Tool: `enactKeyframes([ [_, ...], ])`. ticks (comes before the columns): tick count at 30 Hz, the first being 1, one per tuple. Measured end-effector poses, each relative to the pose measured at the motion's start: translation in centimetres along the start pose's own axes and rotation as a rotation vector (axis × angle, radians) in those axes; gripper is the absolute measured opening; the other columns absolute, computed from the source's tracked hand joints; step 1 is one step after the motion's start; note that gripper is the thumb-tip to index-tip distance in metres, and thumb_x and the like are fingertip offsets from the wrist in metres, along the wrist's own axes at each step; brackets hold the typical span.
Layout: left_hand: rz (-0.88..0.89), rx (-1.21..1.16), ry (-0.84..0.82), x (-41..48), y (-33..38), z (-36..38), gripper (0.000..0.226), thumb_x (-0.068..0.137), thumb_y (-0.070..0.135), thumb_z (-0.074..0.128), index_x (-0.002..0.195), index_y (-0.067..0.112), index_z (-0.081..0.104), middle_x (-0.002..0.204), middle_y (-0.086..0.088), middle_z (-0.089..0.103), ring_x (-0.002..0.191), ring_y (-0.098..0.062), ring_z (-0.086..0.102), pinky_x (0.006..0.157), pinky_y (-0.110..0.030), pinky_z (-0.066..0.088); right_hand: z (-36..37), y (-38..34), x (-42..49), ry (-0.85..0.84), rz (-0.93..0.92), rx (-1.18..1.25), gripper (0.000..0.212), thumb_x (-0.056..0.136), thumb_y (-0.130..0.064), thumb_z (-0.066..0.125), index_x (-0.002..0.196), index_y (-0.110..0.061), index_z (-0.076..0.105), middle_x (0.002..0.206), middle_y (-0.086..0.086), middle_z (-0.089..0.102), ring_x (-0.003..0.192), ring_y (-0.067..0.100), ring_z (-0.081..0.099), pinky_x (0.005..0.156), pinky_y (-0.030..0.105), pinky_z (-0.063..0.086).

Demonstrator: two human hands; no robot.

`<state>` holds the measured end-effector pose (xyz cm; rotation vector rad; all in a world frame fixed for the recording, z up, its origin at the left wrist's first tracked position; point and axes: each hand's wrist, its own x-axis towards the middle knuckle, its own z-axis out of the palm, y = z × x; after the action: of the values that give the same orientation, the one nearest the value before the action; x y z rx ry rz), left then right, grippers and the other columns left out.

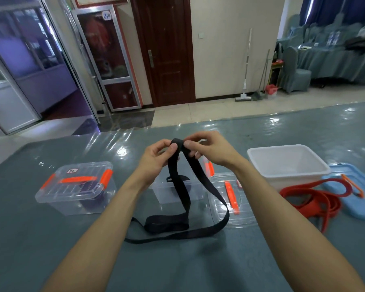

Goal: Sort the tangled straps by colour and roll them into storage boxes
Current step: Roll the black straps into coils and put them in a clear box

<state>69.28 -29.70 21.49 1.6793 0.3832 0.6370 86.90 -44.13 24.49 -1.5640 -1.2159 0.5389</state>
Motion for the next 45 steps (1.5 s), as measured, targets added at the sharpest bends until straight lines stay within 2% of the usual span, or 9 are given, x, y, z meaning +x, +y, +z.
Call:
enactKeyframes([
  [4,0.104,0.13,-0.021,0.6,0.3,0.1,0.04,0.094,0.063,0.075,0.117,0.031,0.08,0.103,-0.001,0.083,0.105,-0.017,0.079,0.098,-0.031,0.059,-1.1,0.5,-0.1,-0.098,0.006,-0.101,0.045,0.089,-0.03,0.089,0.131,-0.022,0.074,0.117,0.003,0.076,0.101,0.02,0.077,0.092,0.037,0.063],
  [8,0.132,0.001,-0.046,2.0,1.2,-0.6,0.029,0.099,0.05,0.075,0.116,0.027,0.079,0.109,0.001,0.08,0.11,-0.017,0.075,0.107,-0.04,0.053,-1.0,0.9,0.4,-0.027,0.015,-0.343,0.053,0.092,-0.038,0.084,0.141,-0.033,0.066,0.132,-0.01,0.068,0.096,0.01,0.075,0.093,0.041,0.063],
  [15,0.049,-0.205,-0.149,2.6,3.1,-2.6,0.056,0.093,0.042,0.08,0.123,-0.002,0.063,0.132,-0.019,0.064,0.13,-0.03,0.059,0.127,-0.062,0.037,-0.2,0.6,1.7,0.179,-0.032,-0.283,0.014,0.101,-0.035,0.074,0.103,-0.024,0.083,0.081,-0.005,0.079,0.064,0.014,0.073,0.069,0.041,0.062],
  [22,-0.092,-0.012,-0.28,0.6,0.7,-0.1,0.084,0.08,0.041,0.093,0.151,0.024,0.051,0.15,-0.007,0.064,0.143,-0.021,0.059,0.12,-0.045,0.046,-1.7,-2.8,3.0,0.058,-0.238,0.031,0.033,0.096,0.003,0.07,0.116,-0.022,0.08,0.101,0.002,0.08,0.077,0.021,0.075,0.07,0.03,0.06],
  [28,-0.039,0.273,-0.061,2.3,-1.1,0.8,0.005,0.098,0.028,0.081,0.1,0.024,0.081,0.094,-0.006,0.084,0.096,-0.017,0.081,0.097,-0.036,0.06,-2.9,-3.4,3.2,0.057,-0.175,0.024,0.039,0.102,0.009,0.059,0.115,-0.023,0.078,0.115,-0.004,0.079,0.1,0.014,0.078,0.09,0.033,0.064],
  [32,0.004,0.523,0.27,3.1,-0.8,-0.1,0.028,0.1,0.009,0.066,0.091,0.035,0.066,0.065,-0.003,0.075,0.065,-0.016,0.078,0.06,-0.022,0.057,-3.0,-1.2,1.4,0.102,-0.018,-0.081,0.029,0.11,-0.038,0.058,0.129,-0.022,0.072,0.12,-0.004,0.077,0.089,0.014,0.078,0.076,0.031,0.054],
  [35,0.111,0.841,0.319,3.6,0.3,-1.3,0.018,0.095,0.017,0.064,0.095,0.034,0.069,0.072,0.006,0.069,0.068,-0.023,0.072,0.061,-0.037,0.057,-1.7,-0.6,0.8,-0.041,0.04,-0.104,0.069,0.087,-0.075,0.072,0.136,-0.026,0.066,0.115,-0.01,0.076,0.081,0.016,0.08,0.075,0.03,0.053],
  [41,0.254,1.105,0.389,4.0,4.9,-3.9,0.015,0.085,0.043,0.076,0.095,0.041,0.065,0.079,0.017,0.069,0.08,-0.018,0.07,0.067,-0.032,0.053,-1.2,-2.8,4.2,0.03,0.01,0.498,0.041,0.092,-0.015,0.085,0.12,0.007,0.065,0.097,0.012,0.078,0.089,0.036,0.079,0.078,0.035,0.063],
  [45,0.066,0.518,-0.097,3.9,8.5,-6.0,0.061,0.078,0.064,0.09,0.131,0.05,0.063,0.11,0.008,0.078,0.098,-0.014,0.077,0.086,-0.033,0.062,-2.1,-6.7,6.2,0.036,-0.127,0.625,0.03,0.094,-0.009,0.081,0.121,-0.006,0.071,0.107,0.019,0.076,0.096,0.036,0.076,0.091,0.041,0.062],
])
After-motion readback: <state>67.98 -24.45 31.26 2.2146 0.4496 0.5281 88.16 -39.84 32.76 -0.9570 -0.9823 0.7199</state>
